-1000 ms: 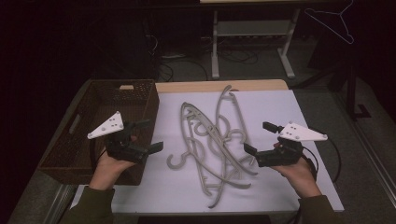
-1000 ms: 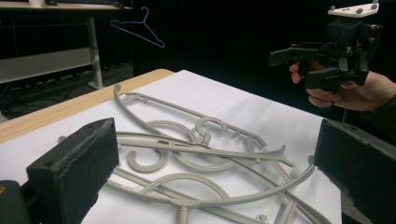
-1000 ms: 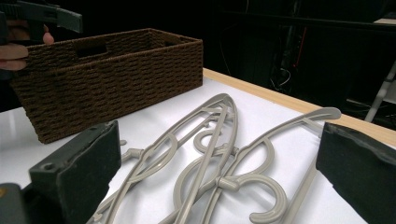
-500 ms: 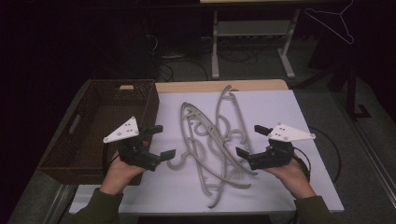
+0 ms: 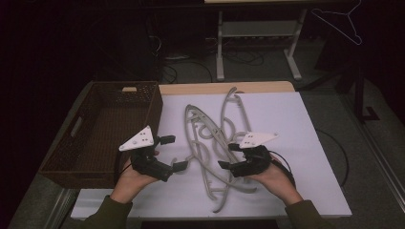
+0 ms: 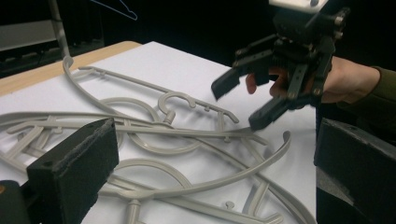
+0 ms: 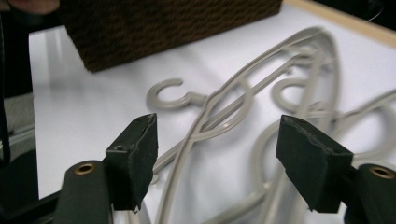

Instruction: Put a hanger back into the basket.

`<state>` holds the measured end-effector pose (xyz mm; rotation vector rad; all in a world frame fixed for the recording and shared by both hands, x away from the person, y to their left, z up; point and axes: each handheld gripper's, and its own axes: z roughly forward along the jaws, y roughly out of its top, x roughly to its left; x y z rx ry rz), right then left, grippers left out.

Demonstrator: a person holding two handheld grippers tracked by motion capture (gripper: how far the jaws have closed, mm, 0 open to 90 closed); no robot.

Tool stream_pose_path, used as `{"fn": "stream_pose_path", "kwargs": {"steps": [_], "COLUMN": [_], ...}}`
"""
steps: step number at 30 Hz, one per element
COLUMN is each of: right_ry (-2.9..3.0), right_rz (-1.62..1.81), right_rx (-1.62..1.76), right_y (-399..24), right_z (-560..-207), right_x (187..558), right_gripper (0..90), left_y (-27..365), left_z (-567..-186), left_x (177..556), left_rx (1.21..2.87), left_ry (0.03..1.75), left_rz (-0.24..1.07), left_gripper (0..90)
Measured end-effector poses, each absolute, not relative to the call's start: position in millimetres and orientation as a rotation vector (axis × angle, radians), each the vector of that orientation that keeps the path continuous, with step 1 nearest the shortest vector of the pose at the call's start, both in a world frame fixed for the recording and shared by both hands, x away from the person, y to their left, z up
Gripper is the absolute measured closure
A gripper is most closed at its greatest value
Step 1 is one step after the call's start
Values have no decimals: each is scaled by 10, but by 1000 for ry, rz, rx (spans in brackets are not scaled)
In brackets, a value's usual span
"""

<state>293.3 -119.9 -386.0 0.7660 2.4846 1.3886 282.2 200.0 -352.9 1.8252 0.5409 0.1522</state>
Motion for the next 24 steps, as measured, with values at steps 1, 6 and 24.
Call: {"fn": "stream_pose_path", "kwargs": {"steps": [1,6,24], "right_ry": [2510,2615,2821], "right_rz": [1376,1317,1055], "right_rx": [771,767,709], "right_y": [-1153,-959,-702], "right_z": [-3880,-3992,-4223], "right_x": [2937,2964,3023], "right_gripper": [299,364,566], "left_y": [1998,1984,1970], "left_z": [-3537,-3558,-3584], "left_x": [2823,2819,2825], "left_rx": [1828,1835,1844], "left_ry": [543,544,546], "left_rz": [151,145,137], "left_gripper": [0,0,0]}}
